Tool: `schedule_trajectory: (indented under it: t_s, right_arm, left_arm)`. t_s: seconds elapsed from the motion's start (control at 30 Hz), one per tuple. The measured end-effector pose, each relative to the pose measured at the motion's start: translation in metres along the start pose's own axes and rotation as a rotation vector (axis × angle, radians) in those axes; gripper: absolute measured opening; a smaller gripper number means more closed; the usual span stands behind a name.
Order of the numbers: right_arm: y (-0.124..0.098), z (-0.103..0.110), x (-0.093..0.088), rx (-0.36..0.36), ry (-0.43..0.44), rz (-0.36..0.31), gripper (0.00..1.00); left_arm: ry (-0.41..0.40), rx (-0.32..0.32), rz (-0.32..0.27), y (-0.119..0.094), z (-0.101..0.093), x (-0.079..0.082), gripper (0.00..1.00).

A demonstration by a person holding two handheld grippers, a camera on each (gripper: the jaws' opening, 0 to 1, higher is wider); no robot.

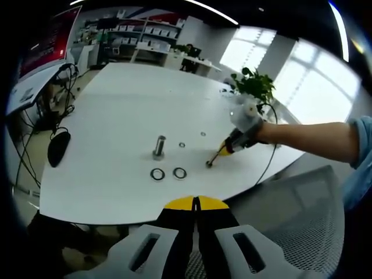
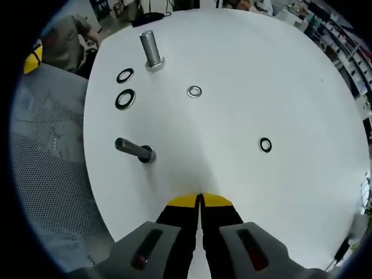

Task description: Place the washer onto the threaded stud by aligning its center hole with the stud, sliding it down to the base, and recovering from edge contact or off-axis alignment until the washer reaches the visible bottom stop.

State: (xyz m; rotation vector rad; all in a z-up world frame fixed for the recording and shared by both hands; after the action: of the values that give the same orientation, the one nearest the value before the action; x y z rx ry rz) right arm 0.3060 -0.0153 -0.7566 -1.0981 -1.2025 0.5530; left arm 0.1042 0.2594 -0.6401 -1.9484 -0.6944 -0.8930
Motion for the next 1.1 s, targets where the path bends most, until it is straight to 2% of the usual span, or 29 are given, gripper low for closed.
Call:
schedule_trajectory:
  t_s: [0.23,0.37,0.53,0.73,0.83,0.97,1.0,1.1]
  right_arm:
    - [-0.003,-0.007,0.005,-0.028,-0.012,-0.01,0.03]
    - [-0.006,-0.015,0.006,-0.047,0.051,-0.039,0.04]
    - [-0.006,-0.024,0.006,-0.073,0.098,-0.064,0.13]
    - [0.0,-0.038,0.011,-0.096,0.214,-0.135,0.2]
    - [0.006,-0.047,0.012,-0.107,0.24,-0.164,0.25]
    - [0.012,-0.055,0.011,-0.137,0.27,-0.185,0.25]
    - [0.012,-0.06,0.014,-0.16,0.269,-0.228,0.24]
    - [0.012,-0.064,0.014,-0.168,0.292,-0.254,0.23]
  left_arm:
    - [0.001,0.0,0.003,0.0,0.0,0.0,0.0]
    - [0.0,0.0,0.001,0.0,0.0,0.0,0.0]
    - [0.0,0.001,0.005,0.0,0.0,0.0,0.0]
    - [0.0,0.003,0.017,0.0,0.0,-0.001,0.0]
    - [-0.001,0.004,0.022,0.0,0.001,-0.002,0.0]
    - [-0.003,0.006,0.029,0.0,0.0,-0.002,0.0]
    - [-0.004,0.006,0.03,0.0,0.0,-0.002,0.0]
    - [-0.004,0.005,0.035,0.0,0.001,-0.003,0.0]
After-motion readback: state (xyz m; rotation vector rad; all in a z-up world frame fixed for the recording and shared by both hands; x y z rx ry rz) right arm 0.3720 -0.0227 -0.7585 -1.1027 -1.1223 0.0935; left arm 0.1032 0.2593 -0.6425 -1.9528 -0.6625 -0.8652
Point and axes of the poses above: the point that each gripper's makers call its tool centre point, and the gripper's own axes: y roughly forward along the fingers, z roughly to its left, x roughly out of its top, the point moved 9 cm from there along -y, roughly backward along the fingers, and after that the axes turned 12 degrees about -z, right-handed, at the moved point
